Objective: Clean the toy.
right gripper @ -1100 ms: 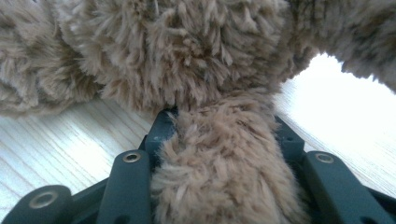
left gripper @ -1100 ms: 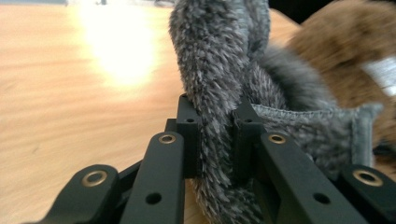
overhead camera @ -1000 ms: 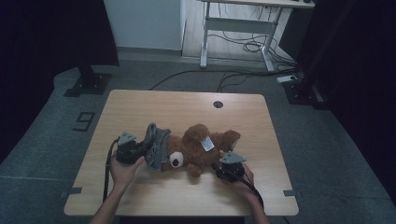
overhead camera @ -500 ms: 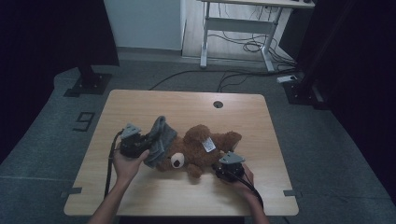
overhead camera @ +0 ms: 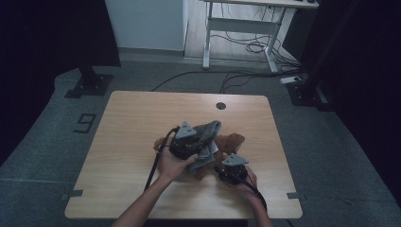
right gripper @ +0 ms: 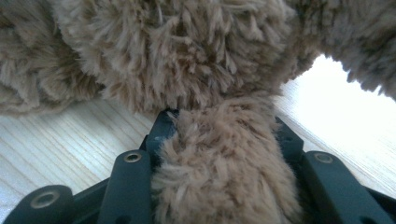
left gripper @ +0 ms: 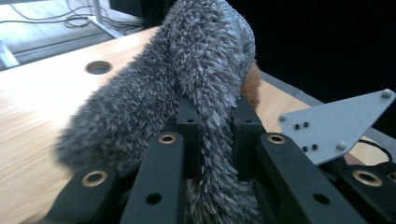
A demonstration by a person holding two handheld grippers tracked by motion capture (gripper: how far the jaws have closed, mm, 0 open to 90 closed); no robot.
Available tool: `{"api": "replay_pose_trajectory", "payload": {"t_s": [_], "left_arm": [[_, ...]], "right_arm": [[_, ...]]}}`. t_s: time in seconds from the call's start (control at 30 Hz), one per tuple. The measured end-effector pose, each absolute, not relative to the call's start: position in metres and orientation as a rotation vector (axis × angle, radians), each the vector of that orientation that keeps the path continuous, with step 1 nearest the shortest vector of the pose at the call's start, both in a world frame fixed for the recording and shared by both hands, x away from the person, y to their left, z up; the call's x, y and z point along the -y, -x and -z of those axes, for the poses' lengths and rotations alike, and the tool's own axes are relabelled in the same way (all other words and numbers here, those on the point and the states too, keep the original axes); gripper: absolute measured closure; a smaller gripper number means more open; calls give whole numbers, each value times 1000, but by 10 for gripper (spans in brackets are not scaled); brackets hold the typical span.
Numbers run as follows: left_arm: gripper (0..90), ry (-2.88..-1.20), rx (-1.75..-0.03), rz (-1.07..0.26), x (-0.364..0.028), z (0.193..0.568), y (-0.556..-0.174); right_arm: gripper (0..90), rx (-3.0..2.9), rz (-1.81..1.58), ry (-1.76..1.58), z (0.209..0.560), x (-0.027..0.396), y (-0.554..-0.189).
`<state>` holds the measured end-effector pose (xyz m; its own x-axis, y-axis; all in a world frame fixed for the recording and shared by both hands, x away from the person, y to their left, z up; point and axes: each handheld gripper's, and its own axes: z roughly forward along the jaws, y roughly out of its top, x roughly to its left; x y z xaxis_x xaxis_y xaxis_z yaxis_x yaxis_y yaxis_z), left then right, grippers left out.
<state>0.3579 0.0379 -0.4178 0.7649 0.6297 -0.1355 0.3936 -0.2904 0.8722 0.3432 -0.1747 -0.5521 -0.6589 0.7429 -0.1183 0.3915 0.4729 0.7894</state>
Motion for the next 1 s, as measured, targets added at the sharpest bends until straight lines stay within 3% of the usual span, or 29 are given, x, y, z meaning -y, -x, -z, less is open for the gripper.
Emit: {"api": "replay_pose_trajectory", "payload": {"t_s": [0.23,0.43,1.0], "left_arm": [[768,-1956,-879,-214,-38,454,-372],[767,-1902,-919,-204,-64,454,-369],[761,-1761,-1107,-295,-185,453,-359]], "right_arm": [[546,-2277,-1053,-946,552,175,-342],[547,-2284,-1063,-950,552,176,-343],[547,-2285,-1043,-944,552,174,-343]]}}
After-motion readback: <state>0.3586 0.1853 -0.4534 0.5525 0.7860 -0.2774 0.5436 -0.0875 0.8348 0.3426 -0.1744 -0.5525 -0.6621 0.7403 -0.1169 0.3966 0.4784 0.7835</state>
